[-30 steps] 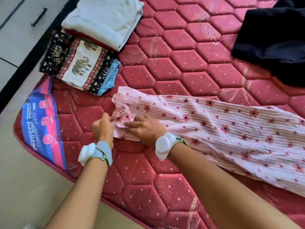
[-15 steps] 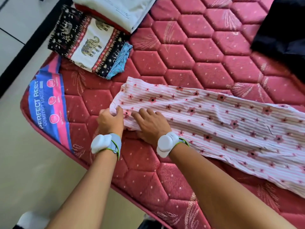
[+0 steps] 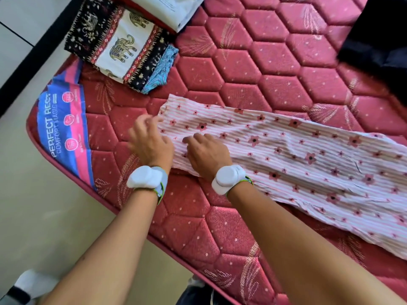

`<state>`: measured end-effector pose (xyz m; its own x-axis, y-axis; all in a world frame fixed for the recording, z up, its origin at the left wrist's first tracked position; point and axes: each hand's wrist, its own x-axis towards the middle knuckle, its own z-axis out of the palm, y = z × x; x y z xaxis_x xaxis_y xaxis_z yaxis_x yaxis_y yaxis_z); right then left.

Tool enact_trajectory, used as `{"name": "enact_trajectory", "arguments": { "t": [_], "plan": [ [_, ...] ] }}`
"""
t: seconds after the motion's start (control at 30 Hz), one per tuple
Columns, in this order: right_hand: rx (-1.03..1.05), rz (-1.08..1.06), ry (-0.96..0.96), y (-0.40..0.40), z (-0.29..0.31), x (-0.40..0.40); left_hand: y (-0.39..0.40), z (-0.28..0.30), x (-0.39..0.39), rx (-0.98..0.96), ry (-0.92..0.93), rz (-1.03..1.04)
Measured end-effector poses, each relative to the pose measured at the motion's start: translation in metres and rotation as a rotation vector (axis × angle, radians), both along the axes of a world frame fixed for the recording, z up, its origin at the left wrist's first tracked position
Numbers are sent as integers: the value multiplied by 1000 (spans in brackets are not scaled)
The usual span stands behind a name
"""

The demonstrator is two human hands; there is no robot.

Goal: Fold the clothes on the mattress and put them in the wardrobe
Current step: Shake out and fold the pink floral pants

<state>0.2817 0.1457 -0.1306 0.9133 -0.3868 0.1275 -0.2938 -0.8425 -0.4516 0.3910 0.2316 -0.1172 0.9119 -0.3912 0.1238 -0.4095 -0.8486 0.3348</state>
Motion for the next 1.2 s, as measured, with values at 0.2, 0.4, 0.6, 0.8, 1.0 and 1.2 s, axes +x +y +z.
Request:
{"name": "enact_trajectory", "arguments": {
  "t": [0.2, 0.4, 0.6, 0.8, 1.0, 1.2],
  "plan": [
    [-141, -367, 171, -48, -7, 1, -49, -9, 7, 184, 248, -472],
    [62, -374, 418, -85, -4, 9, -91, 9, 40, 454, 244, -895],
    [88, -213, 278, -99, 13, 23, -115, 20, 51, 603, 239, -982],
    [44, -281, 73, -95, 15, 18, -97, 35, 76, 537, 286, -722],
    [-170, -468, 74, -75, 0, 26, -68, 13, 78, 114, -197, -218],
    [77, -339, 405, -37, -14, 19, -40, -23, 24, 205, 120, 154]
  ]
}}
